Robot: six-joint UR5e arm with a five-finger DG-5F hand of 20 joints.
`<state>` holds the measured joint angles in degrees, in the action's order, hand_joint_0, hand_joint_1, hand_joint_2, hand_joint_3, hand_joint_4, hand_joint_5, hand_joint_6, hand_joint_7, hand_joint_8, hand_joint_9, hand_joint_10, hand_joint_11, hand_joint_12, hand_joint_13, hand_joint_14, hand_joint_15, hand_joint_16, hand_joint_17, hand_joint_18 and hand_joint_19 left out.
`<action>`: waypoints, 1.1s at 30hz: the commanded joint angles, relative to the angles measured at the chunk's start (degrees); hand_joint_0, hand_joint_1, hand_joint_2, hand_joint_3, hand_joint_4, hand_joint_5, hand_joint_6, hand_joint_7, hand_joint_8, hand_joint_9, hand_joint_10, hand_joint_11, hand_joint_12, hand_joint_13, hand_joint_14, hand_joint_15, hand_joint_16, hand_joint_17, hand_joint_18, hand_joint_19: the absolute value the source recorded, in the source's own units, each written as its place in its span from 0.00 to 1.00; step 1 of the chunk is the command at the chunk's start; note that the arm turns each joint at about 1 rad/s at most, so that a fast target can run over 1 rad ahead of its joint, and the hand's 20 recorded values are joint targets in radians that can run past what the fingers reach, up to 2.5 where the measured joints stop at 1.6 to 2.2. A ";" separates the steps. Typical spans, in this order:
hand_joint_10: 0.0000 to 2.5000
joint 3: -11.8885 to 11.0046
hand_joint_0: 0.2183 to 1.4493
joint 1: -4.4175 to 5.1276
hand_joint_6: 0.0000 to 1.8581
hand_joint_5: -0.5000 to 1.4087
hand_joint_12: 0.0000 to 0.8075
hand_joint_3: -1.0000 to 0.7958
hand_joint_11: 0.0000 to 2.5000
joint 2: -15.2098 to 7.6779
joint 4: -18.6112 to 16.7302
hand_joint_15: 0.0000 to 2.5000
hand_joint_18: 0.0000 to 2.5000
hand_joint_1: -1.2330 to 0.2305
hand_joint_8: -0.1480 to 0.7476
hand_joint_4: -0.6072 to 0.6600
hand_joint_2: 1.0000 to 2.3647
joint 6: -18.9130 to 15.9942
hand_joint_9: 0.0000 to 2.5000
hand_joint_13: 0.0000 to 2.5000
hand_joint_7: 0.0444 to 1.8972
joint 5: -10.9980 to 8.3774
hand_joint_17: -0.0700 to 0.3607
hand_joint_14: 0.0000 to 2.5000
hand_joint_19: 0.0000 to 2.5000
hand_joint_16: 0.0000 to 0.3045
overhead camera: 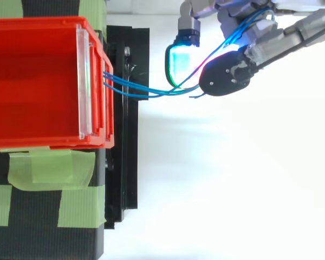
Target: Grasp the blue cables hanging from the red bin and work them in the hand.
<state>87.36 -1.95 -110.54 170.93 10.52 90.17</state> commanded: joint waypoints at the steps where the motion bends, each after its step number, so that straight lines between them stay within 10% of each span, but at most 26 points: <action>1: 1.00 0.00 0.88 0.02 0.11 0.39 0.55 0.81 0.91 0.33 0.10 0.44 0.36 0.34 0.59 0.55 0.07 -0.94 0.13 0.24 0.66 0.09 0.43 1.00 0.51 0.17; 33: 1.00 -3.52 0.90 -0.33 0.10 0.40 0.55 0.81 0.91 2.26 6.96 0.45 0.35 0.34 0.58 0.53 0.03 -1.99 0.13 0.23 0.67 0.09 0.44 1.00 0.50 0.17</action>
<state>83.83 -2.27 -108.50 177.37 8.72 90.26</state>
